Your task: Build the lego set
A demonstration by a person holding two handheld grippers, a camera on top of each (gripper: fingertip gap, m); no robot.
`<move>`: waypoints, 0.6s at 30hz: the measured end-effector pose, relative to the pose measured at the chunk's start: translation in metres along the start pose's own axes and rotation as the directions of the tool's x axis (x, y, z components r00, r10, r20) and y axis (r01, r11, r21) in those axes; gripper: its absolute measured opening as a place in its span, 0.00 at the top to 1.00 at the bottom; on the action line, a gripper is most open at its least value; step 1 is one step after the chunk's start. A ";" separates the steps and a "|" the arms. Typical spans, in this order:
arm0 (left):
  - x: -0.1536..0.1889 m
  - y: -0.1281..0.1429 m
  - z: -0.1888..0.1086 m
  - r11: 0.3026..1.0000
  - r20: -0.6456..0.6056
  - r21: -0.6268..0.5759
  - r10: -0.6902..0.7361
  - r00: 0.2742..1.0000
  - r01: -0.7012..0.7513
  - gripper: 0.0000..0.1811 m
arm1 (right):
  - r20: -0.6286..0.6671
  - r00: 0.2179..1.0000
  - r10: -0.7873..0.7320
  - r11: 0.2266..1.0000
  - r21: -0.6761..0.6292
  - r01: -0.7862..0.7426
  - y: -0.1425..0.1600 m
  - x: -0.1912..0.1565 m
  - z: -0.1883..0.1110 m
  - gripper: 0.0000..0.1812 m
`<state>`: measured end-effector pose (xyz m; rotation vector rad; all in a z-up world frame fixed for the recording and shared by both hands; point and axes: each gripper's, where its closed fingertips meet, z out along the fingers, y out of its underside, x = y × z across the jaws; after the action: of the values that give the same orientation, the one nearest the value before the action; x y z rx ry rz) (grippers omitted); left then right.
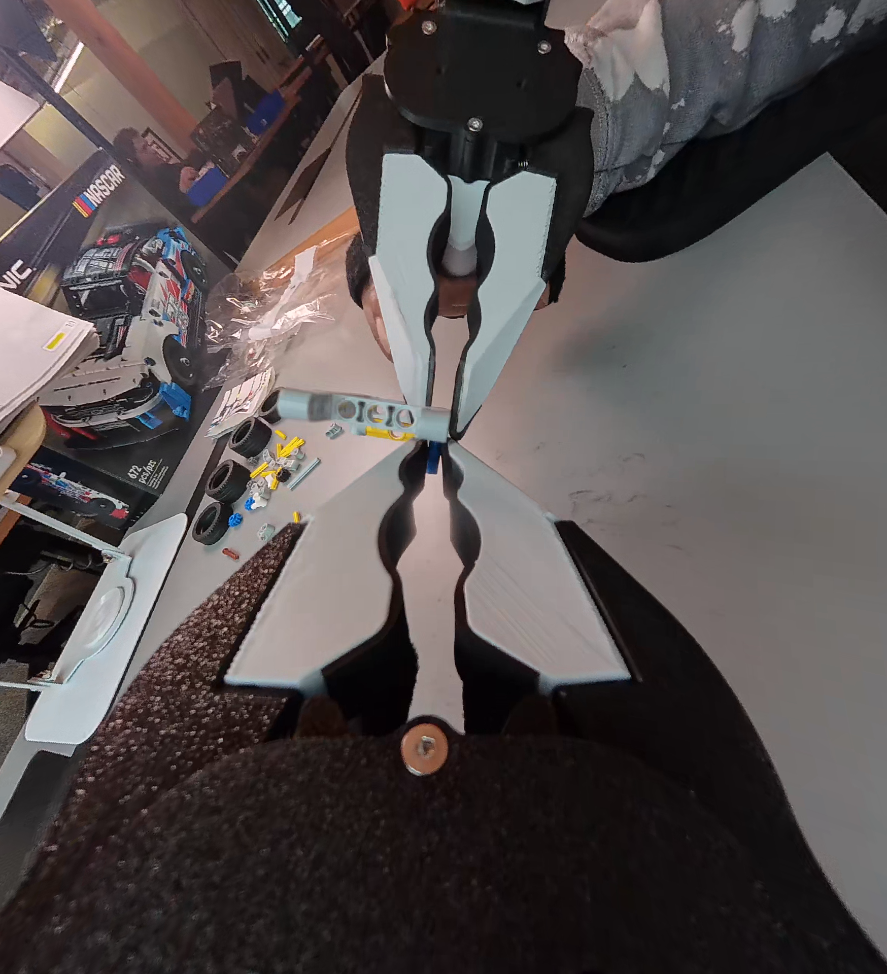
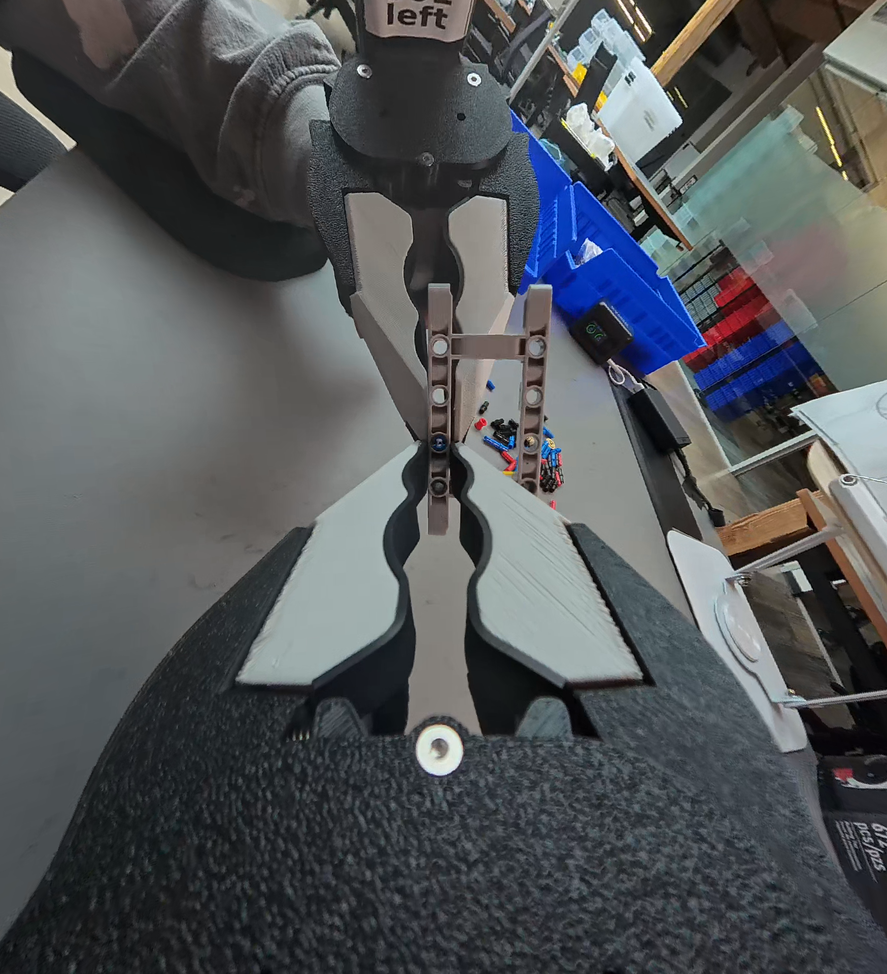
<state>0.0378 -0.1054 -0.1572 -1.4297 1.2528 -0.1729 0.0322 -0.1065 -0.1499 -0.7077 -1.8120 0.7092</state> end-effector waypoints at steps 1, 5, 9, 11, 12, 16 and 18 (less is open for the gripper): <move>0.000 -0.002 -0.001 1.000 -0.011 0.006 -0.015 1.000 0.015 0.98 | 0.008 1.000 0.024 1.000 0.012 -0.024 -0.002 0.001 -0.001 0.96; -0.010 0.008 -0.010 0.998 -0.006 -0.053 -0.031 1.000 0.031 0.98 | 0.010 0.994 0.106 0.988 0.112 -0.107 -0.017 0.010 -0.010 0.96; -0.043 0.027 -0.042 0.979 0.080 -0.015 -0.200 0.977 0.202 0.98 | -0.097 0.973 0.210 0.958 0.217 -0.185 -0.037 0.055 -0.048 0.96; -0.058 0.030 -0.042 0.980 0.136 -0.031 -0.190 0.972 0.195 0.98 | -0.117 0.948 0.296 0.934 0.243 -0.262 -0.029 0.064 -0.048 0.96; -0.063 0.042 -0.040 0.972 0.160 -0.090 -0.200 0.967 0.216 0.98 | -0.121 0.935 0.333 0.926 0.231 -0.300 -0.020 0.066 -0.045 0.96; -0.076 0.132 -0.050 0.843 0.315 -0.430 -0.195 0.929 0.323 0.97 | -0.077 0.898 0.433 0.895 0.155 -0.419 0.015 0.060 -0.027 0.96; -0.074 0.160 -0.054 0.774 0.357 -0.493 -0.237 0.904 0.398 0.97 | -0.021 0.854 0.519 0.841 0.187 -0.507 0.017 0.058 -0.022 0.96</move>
<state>-0.1223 -0.0460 -0.2263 -2.0992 0.8414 0.1816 0.0379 -0.0496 -0.1211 -1.1036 -1.4729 1.1665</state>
